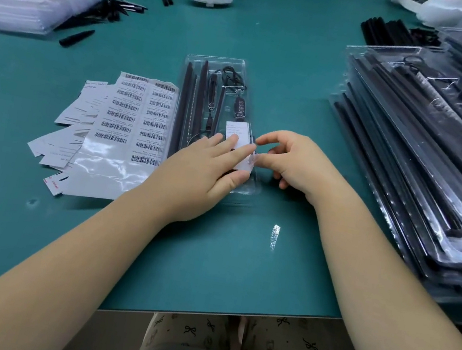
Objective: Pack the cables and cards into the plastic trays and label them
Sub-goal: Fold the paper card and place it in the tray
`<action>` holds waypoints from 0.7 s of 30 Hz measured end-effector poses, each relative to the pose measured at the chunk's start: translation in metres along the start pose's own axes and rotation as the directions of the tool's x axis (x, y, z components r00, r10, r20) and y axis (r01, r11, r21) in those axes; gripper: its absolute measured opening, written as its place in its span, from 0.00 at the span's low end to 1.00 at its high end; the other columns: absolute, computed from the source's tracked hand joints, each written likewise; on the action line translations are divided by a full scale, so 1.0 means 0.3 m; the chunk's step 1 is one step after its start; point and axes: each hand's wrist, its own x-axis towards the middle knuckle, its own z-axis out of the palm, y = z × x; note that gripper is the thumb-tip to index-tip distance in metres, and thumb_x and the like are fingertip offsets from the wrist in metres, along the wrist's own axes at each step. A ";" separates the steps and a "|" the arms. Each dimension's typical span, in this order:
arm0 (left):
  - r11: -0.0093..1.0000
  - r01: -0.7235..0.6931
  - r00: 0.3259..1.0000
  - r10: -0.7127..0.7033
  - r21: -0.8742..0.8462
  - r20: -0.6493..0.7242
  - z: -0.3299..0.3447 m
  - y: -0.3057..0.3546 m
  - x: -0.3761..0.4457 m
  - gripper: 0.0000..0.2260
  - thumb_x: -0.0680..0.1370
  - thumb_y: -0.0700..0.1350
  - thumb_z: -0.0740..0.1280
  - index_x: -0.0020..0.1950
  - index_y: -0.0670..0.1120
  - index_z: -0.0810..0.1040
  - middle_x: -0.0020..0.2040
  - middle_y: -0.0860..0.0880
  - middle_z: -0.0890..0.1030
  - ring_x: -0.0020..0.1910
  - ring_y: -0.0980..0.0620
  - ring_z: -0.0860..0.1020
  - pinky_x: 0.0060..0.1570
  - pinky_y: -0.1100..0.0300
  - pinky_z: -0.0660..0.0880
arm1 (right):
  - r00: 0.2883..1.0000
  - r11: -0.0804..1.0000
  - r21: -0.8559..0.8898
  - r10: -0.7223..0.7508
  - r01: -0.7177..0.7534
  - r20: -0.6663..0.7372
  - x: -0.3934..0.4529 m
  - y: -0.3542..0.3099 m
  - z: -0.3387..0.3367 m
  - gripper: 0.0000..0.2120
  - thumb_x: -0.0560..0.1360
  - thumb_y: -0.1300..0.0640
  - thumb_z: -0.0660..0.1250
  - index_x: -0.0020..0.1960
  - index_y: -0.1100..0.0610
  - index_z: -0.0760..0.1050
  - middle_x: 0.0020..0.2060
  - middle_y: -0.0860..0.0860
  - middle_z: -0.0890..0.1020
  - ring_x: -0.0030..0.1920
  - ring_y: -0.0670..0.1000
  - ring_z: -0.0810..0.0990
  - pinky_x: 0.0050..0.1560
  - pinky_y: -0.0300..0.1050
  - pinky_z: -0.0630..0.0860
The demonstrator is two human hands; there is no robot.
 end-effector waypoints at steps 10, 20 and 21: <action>0.999 0.027 0.999 -0.028 0.020 0.039 -0.004 -0.006 0.002 0.40 0.73 0.72 0.43 0.78 0.50 0.54 0.78 0.52 0.56 0.77 0.52 0.52 0.73 0.59 0.48 | 0.998 0.978 -0.210 -0.026 0.014 -0.055 0.008 -0.009 0.017 0.14 0.72 0.47 0.71 0.55 0.48 0.74 0.41 0.46 0.75 0.30 0.46 0.71 0.30 0.40 0.66; 1.000 0.029 1.000 -0.029 0.011 0.012 0.004 -0.020 0.007 0.36 0.73 0.67 0.48 0.78 0.51 0.55 0.77 0.53 0.56 0.77 0.53 0.52 0.72 0.60 0.49 | 0.984 0.976 -0.195 -0.125 0.098 -0.130 0.011 0.002 0.022 0.14 0.68 0.50 0.75 0.52 0.50 0.83 0.33 0.41 0.75 0.33 0.40 0.72 0.34 0.34 0.68; 1.000 0.029 1.000 -0.029 0.011 0.008 0.007 -0.020 0.006 0.36 0.74 0.68 0.48 0.78 0.51 0.55 0.77 0.54 0.56 0.77 0.53 0.52 0.72 0.60 0.48 | 0.979 0.965 -0.233 -0.152 0.118 -0.133 0.009 0.000 0.024 0.10 0.68 0.50 0.75 0.49 0.50 0.84 0.32 0.45 0.77 0.34 0.42 0.73 0.35 0.36 0.69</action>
